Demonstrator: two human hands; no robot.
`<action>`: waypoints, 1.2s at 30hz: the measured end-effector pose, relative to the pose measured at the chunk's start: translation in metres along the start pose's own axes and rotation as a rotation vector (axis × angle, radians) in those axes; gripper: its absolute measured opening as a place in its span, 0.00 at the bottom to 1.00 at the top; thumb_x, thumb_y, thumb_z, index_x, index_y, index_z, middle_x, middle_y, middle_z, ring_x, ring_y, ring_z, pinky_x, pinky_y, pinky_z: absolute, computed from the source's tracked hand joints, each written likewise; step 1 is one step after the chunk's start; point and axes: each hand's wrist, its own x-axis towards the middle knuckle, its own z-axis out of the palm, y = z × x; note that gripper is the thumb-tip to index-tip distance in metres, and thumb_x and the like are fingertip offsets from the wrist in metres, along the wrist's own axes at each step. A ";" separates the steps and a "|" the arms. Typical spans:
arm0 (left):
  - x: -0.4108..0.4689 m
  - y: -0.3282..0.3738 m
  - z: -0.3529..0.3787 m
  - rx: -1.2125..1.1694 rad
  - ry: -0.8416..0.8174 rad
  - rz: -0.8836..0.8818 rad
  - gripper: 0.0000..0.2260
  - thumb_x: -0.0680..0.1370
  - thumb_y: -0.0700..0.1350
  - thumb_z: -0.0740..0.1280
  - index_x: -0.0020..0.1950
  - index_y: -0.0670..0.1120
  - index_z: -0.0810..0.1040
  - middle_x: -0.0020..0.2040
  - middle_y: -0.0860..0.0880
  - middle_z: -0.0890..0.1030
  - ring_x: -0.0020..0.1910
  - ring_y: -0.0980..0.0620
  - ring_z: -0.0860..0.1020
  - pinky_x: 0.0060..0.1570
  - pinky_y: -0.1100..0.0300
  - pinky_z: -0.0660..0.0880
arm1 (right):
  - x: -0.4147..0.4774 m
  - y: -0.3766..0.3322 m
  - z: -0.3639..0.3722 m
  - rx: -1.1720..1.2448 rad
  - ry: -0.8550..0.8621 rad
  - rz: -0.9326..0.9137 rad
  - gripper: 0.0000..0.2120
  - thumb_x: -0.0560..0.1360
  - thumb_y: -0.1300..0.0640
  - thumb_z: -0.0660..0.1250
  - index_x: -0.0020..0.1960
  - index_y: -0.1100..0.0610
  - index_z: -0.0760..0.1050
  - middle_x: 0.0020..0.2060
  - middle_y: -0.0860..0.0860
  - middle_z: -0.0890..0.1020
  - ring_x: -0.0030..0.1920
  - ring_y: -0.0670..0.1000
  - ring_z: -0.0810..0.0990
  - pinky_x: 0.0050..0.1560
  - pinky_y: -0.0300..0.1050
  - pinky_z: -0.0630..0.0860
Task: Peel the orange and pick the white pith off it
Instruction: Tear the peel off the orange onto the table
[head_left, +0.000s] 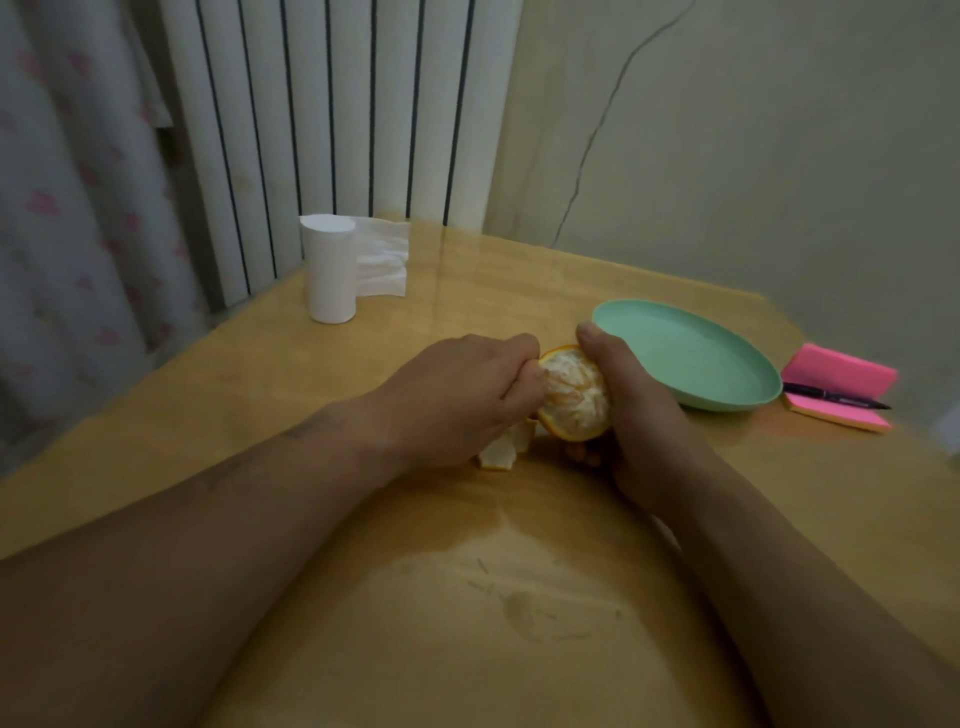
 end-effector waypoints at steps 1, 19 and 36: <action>0.001 -0.001 0.000 -0.008 0.005 -0.005 0.12 0.88 0.52 0.55 0.49 0.49 0.71 0.37 0.53 0.76 0.36 0.52 0.73 0.37 0.49 0.64 | 0.000 0.000 0.000 0.004 0.006 0.003 0.29 0.82 0.34 0.58 0.33 0.52 0.80 0.29 0.56 0.77 0.26 0.54 0.72 0.29 0.46 0.63; 0.000 -0.003 -0.005 -0.045 0.088 -0.007 0.13 0.88 0.49 0.57 0.44 0.52 0.71 0.34 0.57 0.74 0.33 0.57 0.73 0.34 0.56 0.63 | 0.004 0.005 0.003 0.119 -0.020 -0.021 0.25 0.84 0.37 0.58 0.41 0.54 0.81 0.35 0.59 0.79 0.27 0.54 0.74 0.27 0.43 0.65; -0.003 -0.009 -0.023 -0.010 -0.287 -0.217 0.09 0.88 0.50 0.58 0.55 0.52 0.77 0.47 0.53 0.80 0.44 0.53 0.77 0.42 0.55 0.73 | 0.006 0.000 -0.013 0.136 -0.050 0.044 0.27 0.76 0.31 0.66 0.57 0.56 0.78 0.51 0.63 0.82 0.37 0.53 0.79 0.34 0.44 0.71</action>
